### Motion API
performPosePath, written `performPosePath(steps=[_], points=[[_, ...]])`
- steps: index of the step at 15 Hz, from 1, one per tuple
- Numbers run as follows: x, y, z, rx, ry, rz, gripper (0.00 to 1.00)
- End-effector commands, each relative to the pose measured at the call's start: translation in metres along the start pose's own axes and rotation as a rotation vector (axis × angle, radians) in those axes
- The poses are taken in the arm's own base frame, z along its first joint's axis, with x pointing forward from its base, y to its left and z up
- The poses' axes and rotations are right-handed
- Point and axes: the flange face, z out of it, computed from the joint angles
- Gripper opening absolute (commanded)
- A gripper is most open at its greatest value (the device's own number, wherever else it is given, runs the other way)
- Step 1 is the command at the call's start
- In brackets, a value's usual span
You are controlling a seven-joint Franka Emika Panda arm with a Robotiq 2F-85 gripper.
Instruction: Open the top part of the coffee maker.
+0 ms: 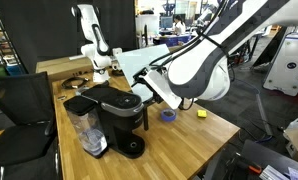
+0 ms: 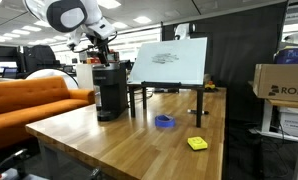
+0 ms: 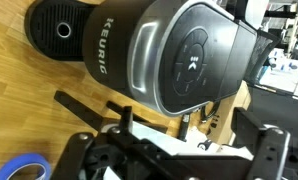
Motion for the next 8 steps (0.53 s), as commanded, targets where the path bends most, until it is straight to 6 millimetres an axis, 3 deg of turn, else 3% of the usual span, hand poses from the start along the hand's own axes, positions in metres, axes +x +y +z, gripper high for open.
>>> performPosePath(steps=[1,8], points=[[0.0,-0.004,0.004,0.013,-0.021,0.017,1.0],[-0.03,0.017,0.015,-0.03,-0.101,0.029,1.0]])
